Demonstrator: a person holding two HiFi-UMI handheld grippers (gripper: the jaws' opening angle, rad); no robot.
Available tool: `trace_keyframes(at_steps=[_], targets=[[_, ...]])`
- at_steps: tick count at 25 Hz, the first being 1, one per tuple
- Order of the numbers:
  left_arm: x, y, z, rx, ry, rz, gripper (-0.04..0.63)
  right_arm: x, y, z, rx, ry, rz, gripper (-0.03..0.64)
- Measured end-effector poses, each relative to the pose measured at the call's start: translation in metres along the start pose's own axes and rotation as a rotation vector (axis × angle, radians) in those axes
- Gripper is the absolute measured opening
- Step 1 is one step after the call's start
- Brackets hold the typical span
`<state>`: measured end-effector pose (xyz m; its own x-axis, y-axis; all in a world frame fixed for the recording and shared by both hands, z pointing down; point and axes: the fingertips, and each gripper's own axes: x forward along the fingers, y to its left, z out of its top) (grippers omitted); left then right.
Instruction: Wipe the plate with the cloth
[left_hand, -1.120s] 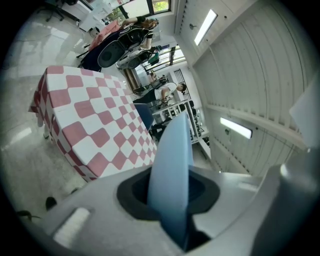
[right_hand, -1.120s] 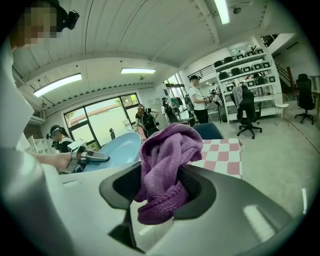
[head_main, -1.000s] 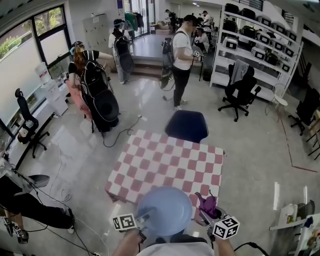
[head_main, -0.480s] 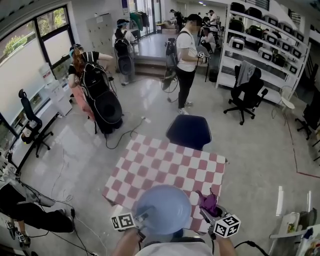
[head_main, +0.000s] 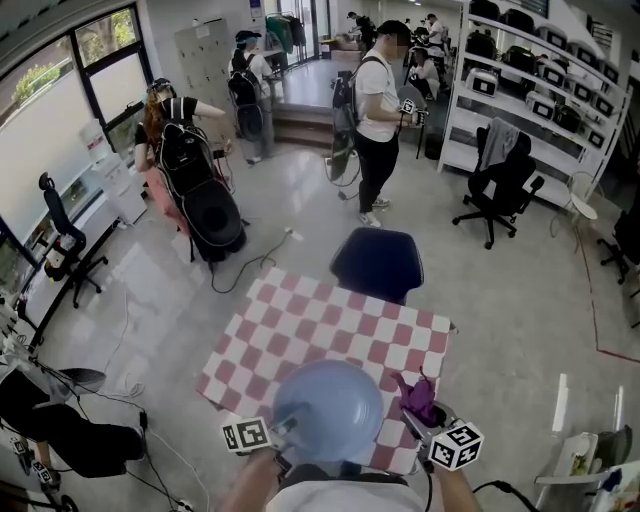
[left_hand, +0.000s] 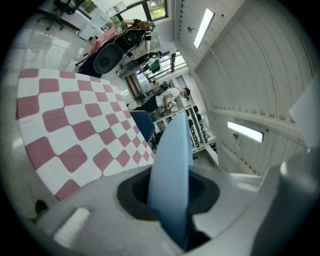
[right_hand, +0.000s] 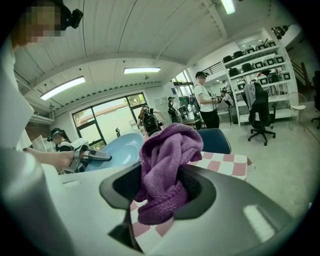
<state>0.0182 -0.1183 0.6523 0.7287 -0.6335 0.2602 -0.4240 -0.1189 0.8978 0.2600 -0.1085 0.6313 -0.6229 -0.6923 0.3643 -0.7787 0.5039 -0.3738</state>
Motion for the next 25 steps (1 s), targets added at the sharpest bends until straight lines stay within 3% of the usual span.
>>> trace_keyframes(at_steps=[9, 14, 25], targets=[[0.019, 0.004, 0.017, 0.002, 0.039, -0.005, 0.074, 0.012, 0.000, 0.018, -0.009, -0.028, -0.005, 0.176], [0.018, 0.002, 0.028, 0.031, 0.100, -0.014, 0.074, 0.020, 0.017, 0.031, -0.011, -0.052, -0.010, 0.176], [0.020, -0.003, 0.053, 0.082, 0.147, -0.019, 0.074, 0.058, 0.077, 0.046, -0.152, 0.032, 0.115, 0.176]])
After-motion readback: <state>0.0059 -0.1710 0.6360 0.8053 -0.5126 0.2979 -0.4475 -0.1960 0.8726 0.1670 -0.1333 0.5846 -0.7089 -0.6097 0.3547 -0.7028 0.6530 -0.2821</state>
